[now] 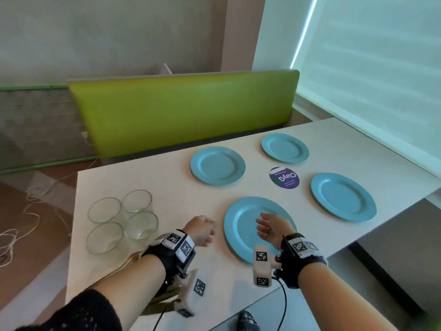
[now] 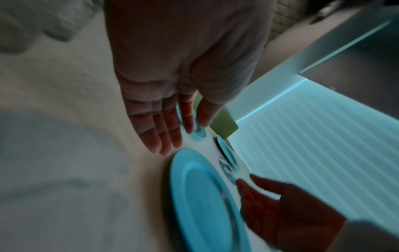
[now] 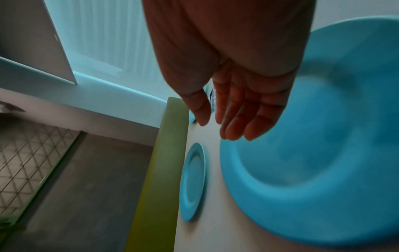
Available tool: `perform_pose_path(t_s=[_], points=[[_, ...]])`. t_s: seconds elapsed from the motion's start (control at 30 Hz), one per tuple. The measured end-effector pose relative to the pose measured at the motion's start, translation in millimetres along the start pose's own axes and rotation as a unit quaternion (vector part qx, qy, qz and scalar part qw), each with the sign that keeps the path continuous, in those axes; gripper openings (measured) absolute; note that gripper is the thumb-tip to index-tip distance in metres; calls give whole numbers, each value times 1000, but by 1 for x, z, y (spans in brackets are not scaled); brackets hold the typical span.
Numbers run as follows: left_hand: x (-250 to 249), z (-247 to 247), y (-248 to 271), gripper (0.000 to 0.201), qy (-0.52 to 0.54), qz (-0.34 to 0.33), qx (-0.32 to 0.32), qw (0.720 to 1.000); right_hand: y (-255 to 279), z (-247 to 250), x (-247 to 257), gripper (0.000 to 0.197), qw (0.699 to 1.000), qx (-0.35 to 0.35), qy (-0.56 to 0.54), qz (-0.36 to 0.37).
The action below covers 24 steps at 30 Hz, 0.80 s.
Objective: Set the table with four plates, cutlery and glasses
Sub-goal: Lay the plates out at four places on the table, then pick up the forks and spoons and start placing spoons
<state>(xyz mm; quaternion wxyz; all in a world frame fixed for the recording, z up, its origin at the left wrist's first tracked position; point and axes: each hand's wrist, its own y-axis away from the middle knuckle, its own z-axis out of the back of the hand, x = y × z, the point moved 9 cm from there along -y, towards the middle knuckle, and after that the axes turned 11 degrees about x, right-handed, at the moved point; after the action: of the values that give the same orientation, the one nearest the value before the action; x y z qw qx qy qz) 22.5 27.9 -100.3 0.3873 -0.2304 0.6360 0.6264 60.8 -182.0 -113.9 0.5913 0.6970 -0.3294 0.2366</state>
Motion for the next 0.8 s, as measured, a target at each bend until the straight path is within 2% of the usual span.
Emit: perform_pose_path(t_s=[0.1,0.2,0.27,0.4,0.47,0.53,0.63,0.8], points=[[23,14,30,12,-176,7,-24,984,25,-19,-23,20,1000,-1,16,7],[42,33,55,34,-329,33,-41,943,39,-38,-40,18,999,1,48,9],[58,47,68,41,-410,63,-39,909,45,-51,-48,14,998,4,70,8],[88,74,85,48,-516,113,-55,847,50,-72,-62,18,994,12,113,3],[101,88,93,49,-534,132,-86,831,51,-79,-69,20,990,14,138,-7],[111,103,100,50,-516,153,-126,834,51,-86,-75,21,988,14,155,-12],[125,125,102,53,-463,177,-157,854,51,-94,-83,21,986,21,166,-14],[136,136,92,50,-469,185,-126,854,53,-101,-87,20,983,23,184,-10]])
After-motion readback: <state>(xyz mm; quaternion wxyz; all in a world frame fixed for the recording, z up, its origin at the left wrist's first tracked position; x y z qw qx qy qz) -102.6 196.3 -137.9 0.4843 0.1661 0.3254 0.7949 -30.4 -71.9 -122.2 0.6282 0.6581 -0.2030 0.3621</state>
